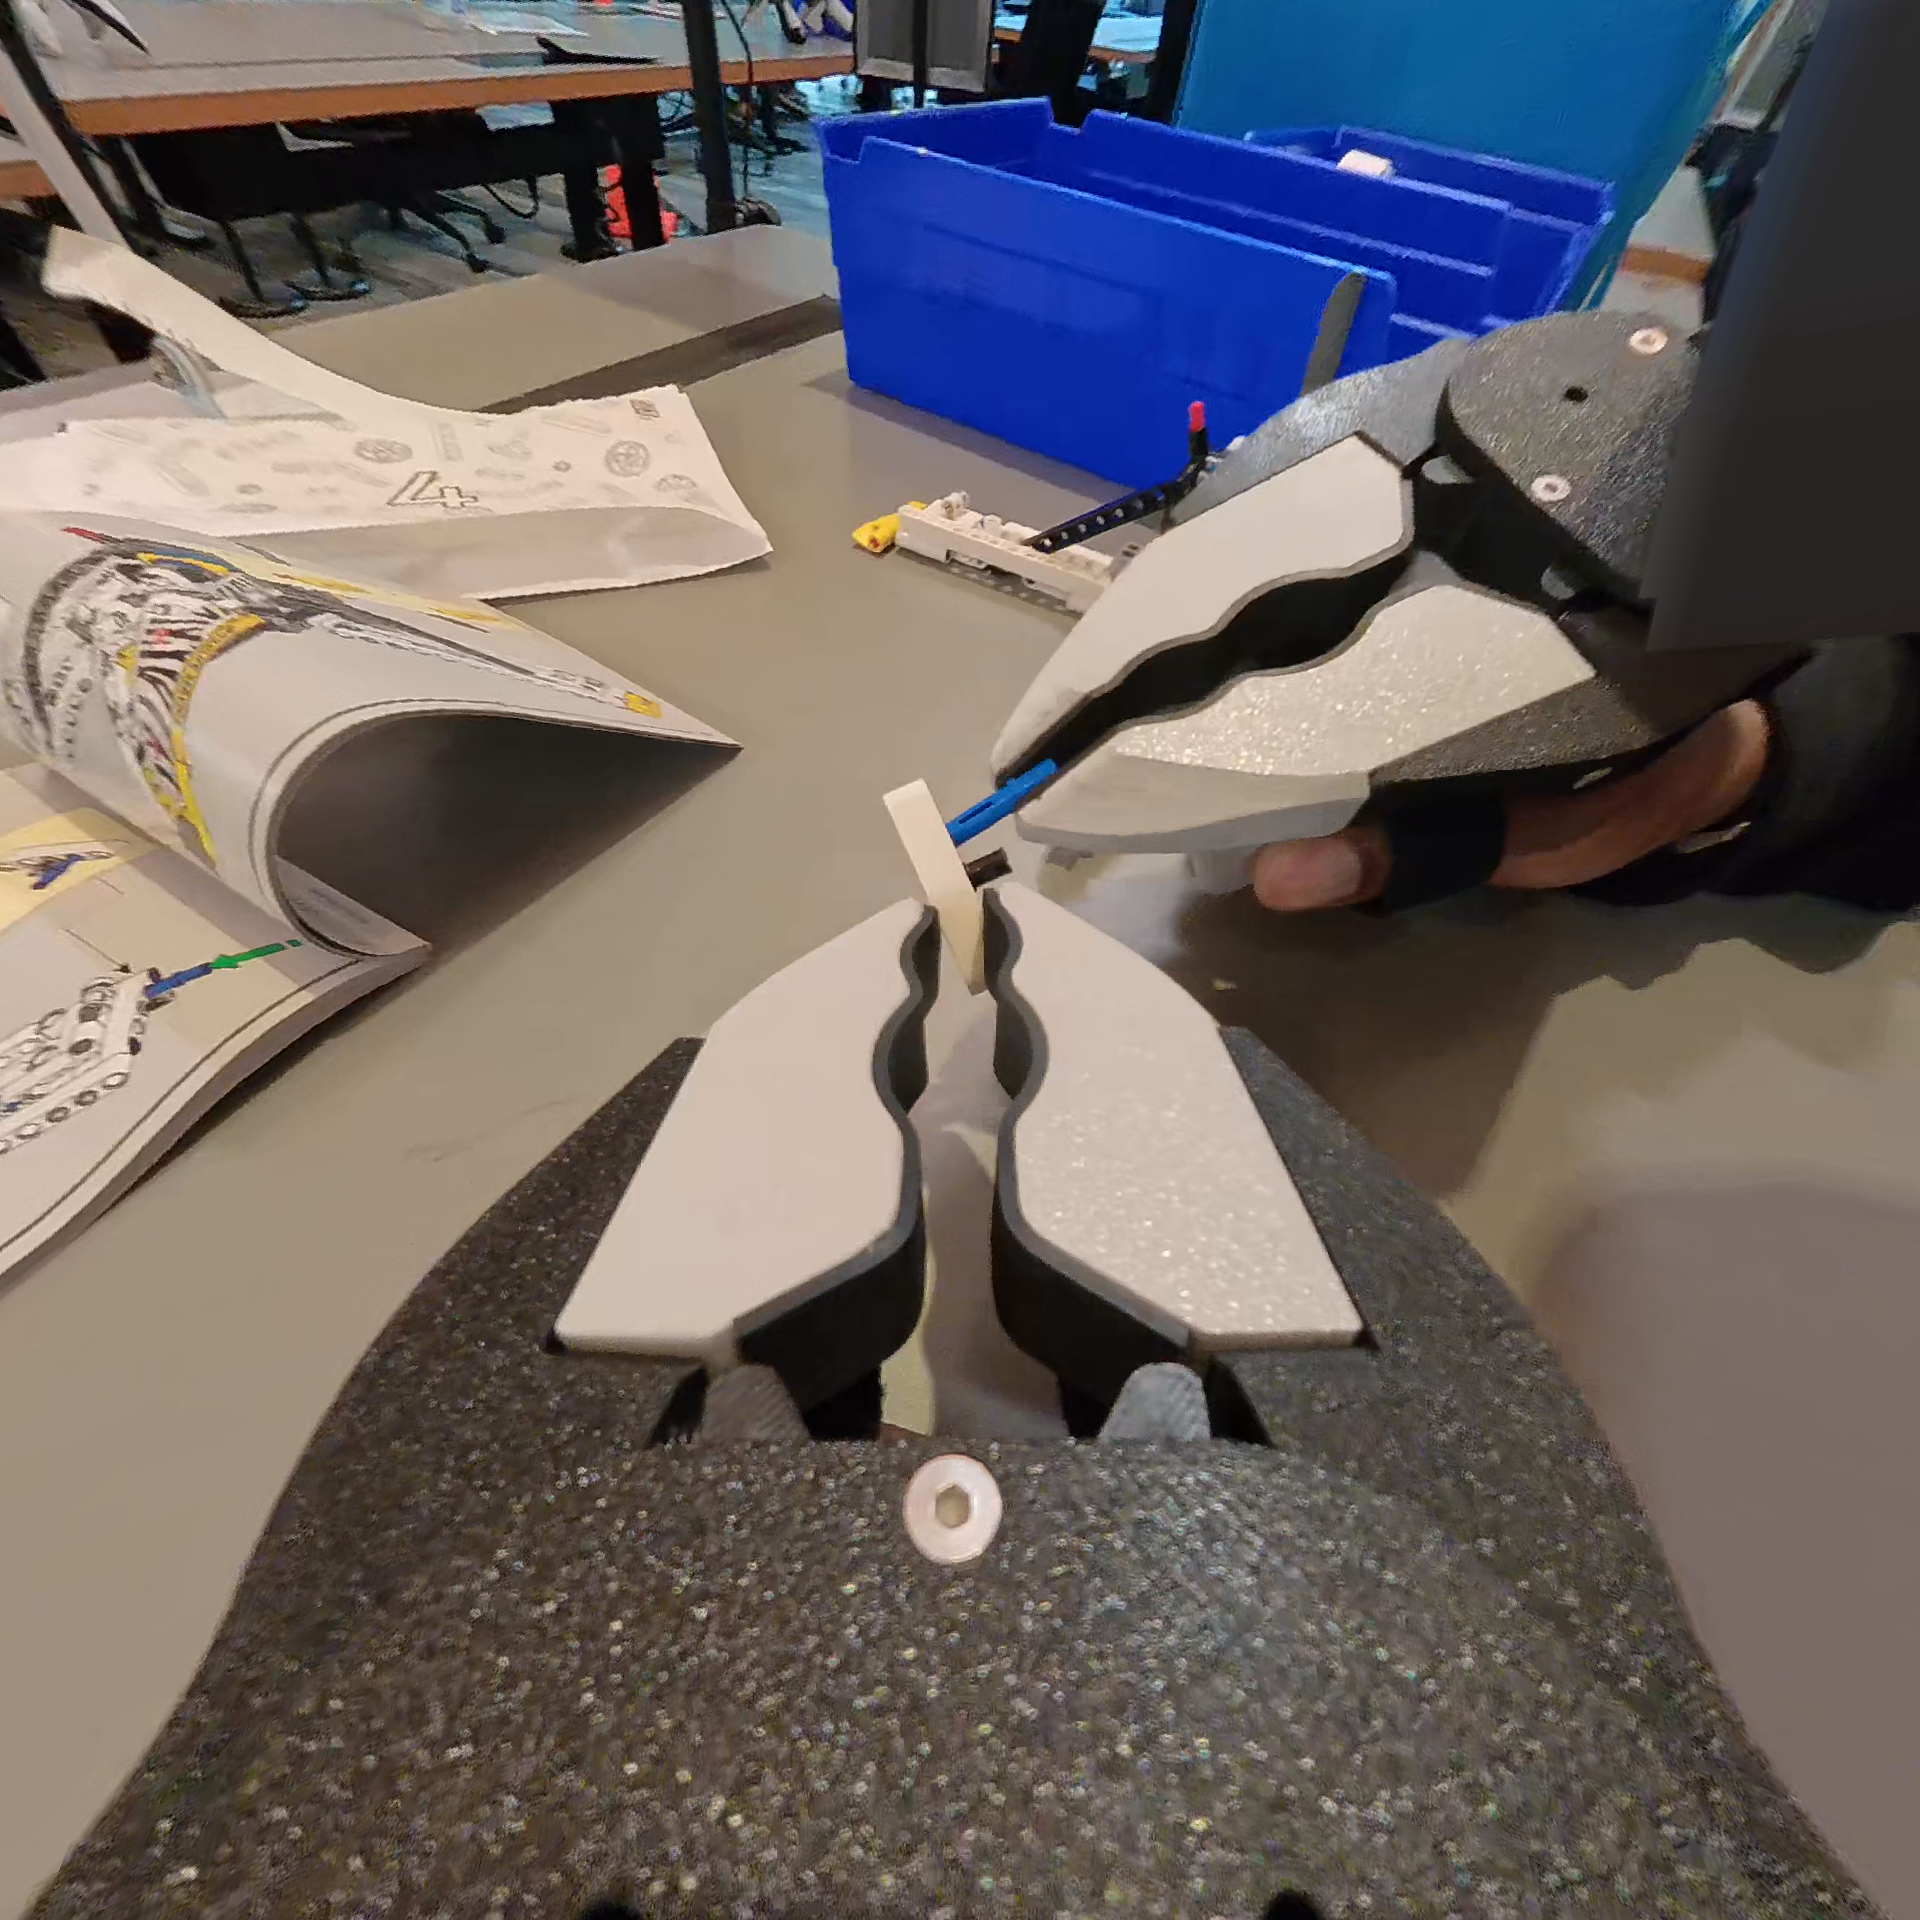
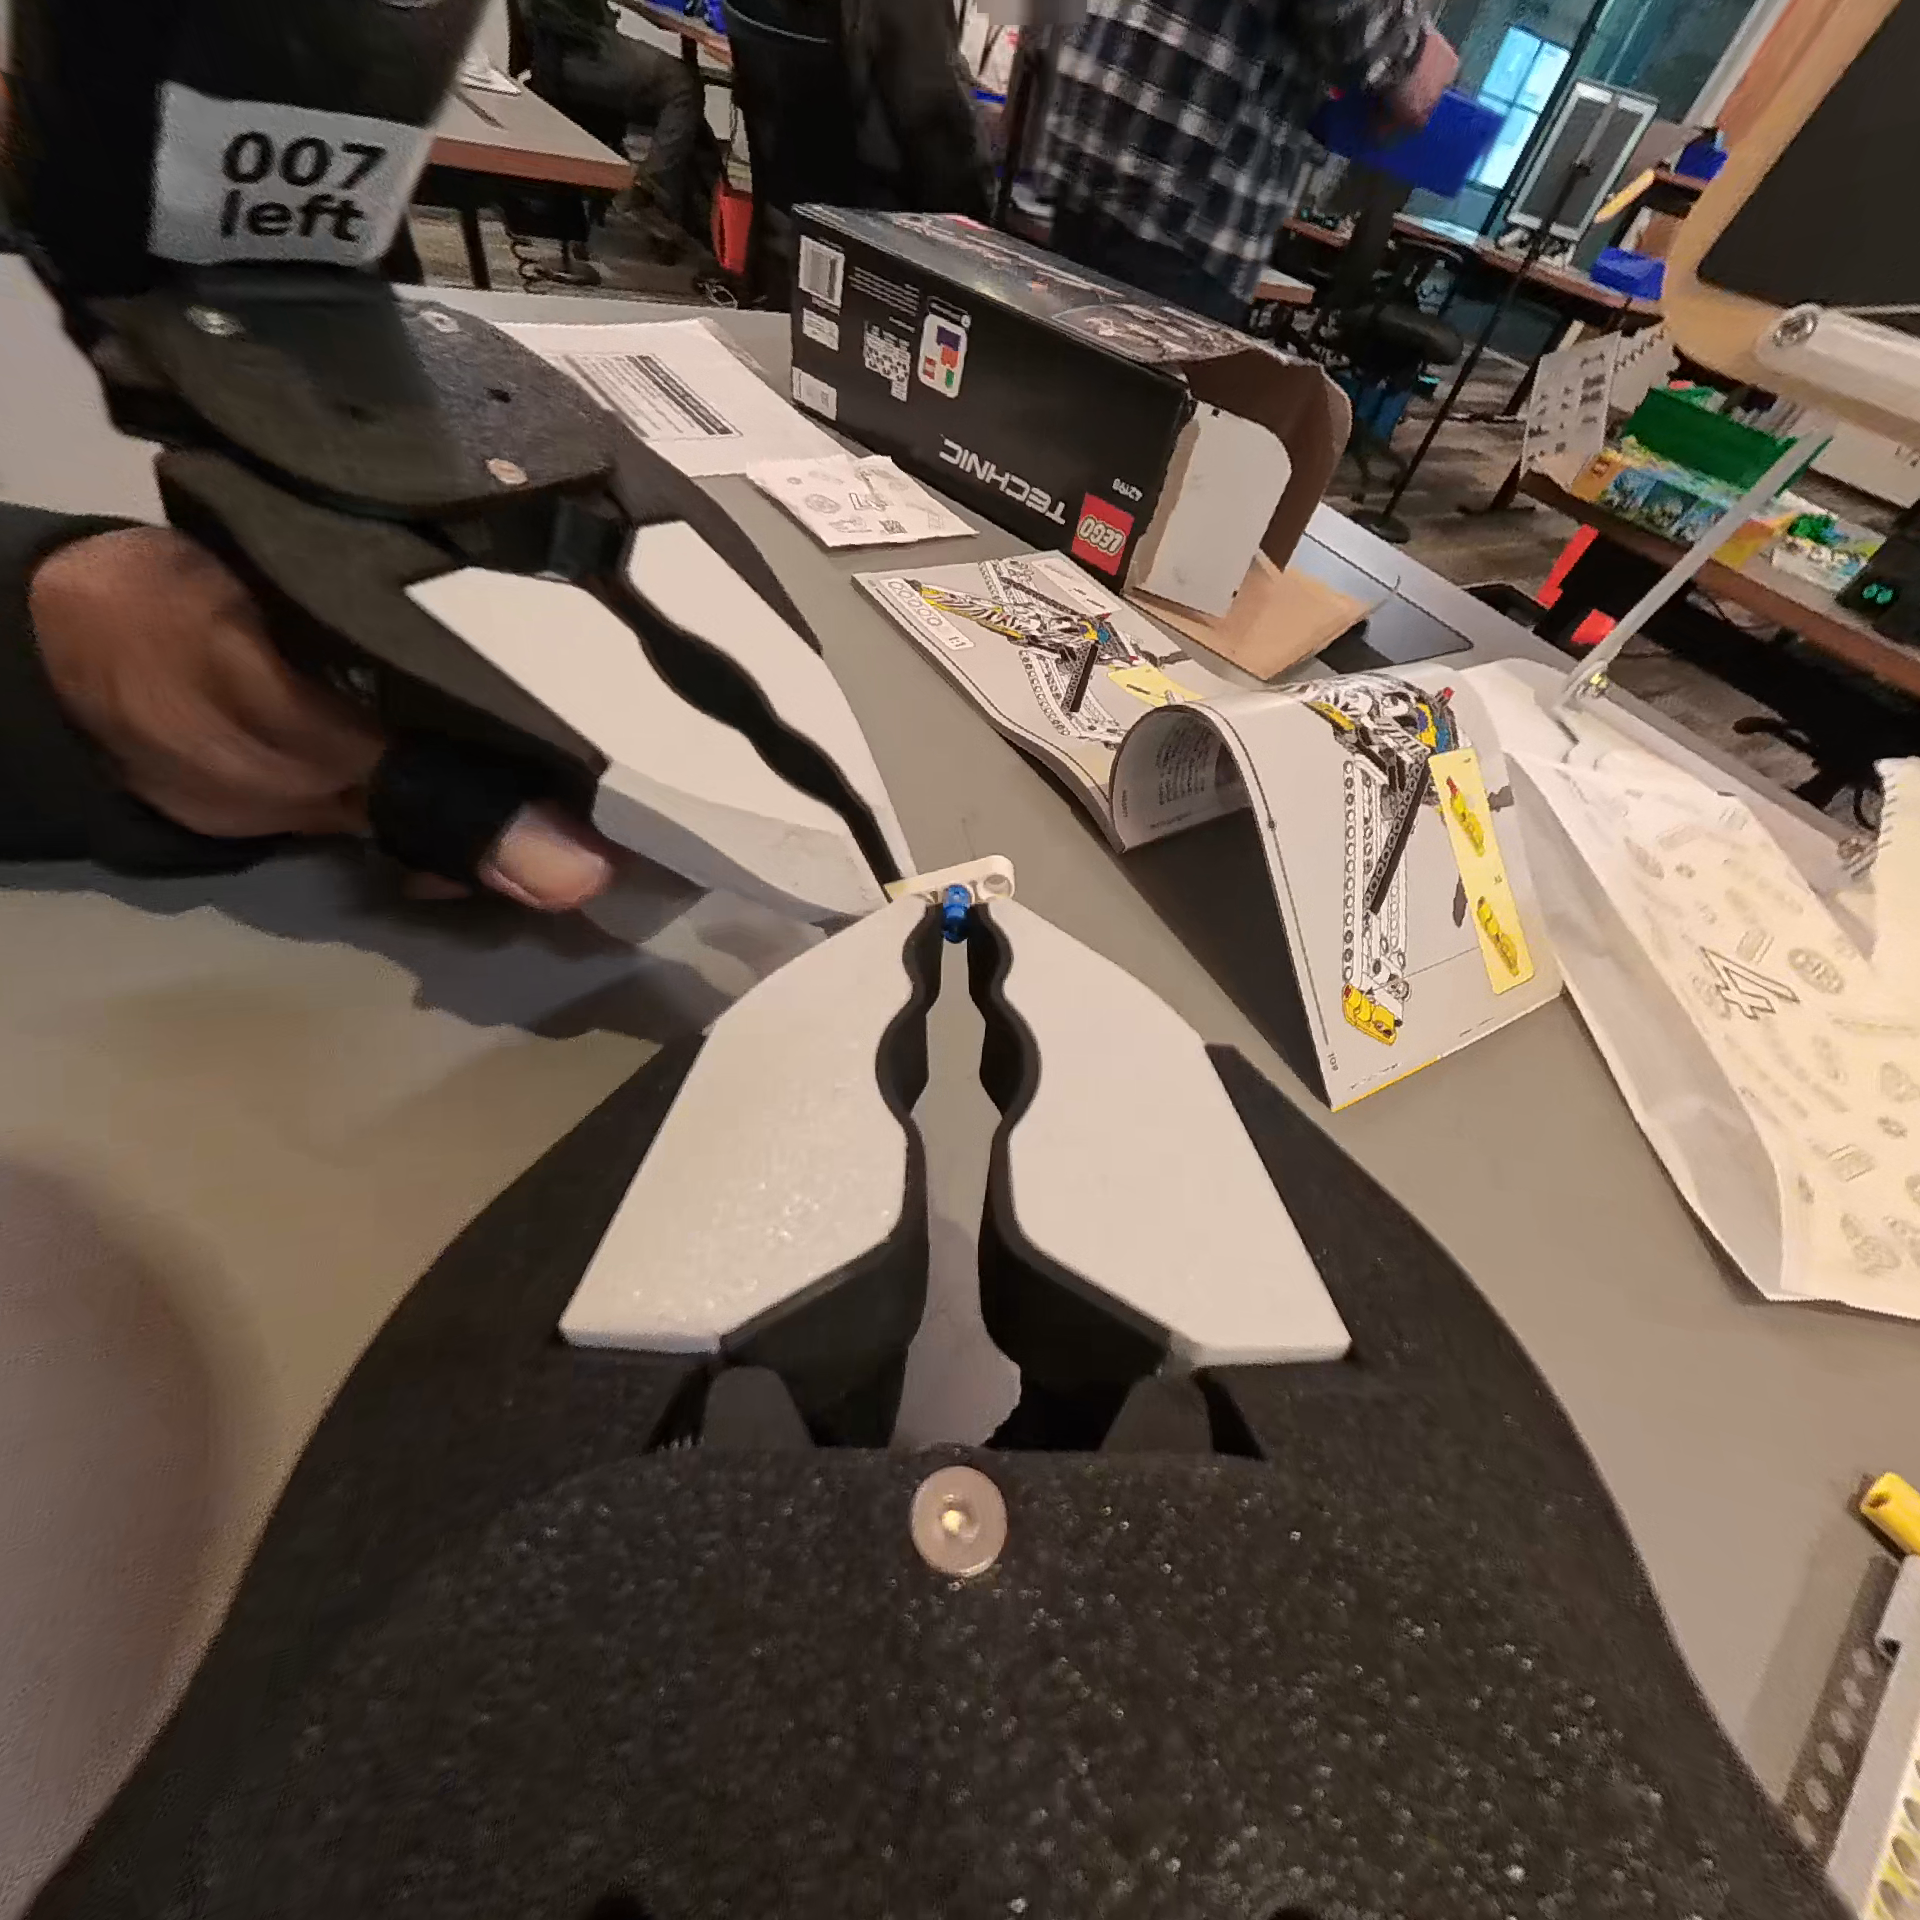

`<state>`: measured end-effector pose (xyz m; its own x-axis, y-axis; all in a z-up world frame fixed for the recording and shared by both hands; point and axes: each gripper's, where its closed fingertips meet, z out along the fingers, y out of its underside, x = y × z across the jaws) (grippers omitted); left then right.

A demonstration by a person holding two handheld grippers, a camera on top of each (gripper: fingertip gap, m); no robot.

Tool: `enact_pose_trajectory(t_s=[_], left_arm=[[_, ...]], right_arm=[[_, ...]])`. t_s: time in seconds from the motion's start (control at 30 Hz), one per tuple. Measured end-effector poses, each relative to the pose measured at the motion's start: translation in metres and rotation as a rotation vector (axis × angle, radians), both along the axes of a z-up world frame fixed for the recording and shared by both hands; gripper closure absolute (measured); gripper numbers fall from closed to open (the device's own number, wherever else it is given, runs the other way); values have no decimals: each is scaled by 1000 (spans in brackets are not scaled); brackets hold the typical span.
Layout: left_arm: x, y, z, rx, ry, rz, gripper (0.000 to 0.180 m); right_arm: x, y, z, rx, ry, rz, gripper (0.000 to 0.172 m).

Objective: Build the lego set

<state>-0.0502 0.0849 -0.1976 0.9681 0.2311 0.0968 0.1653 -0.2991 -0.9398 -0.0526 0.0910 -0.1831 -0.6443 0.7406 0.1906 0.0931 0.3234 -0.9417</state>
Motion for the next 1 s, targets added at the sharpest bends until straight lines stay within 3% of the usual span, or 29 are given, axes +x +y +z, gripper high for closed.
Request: enact_pose_trajectory(t_s=[0.17,0.33,0.5,0.7,0.8,1.0], left_arm=[[3,-2,3,48,-101,-51,173],[4,-1,2,34,-98,-60,173],[1,0,-3,-40,51,-9,173],[-4,2,-7,-158,316,89,173],[-4,2,-6,-138,278,91,173],[-2,2,-2,-38,68,32,173]], right_arm=[[2,-1,1,18,33,37,167],[4,-3,2,55,69,52,167],[4,-2,0,60,24,28,167],[1,2,-5,-101,-147,-59,167],[0,3,-4,-152,-165,-72,167],[1,1,0,-71,-36,-28,167]])
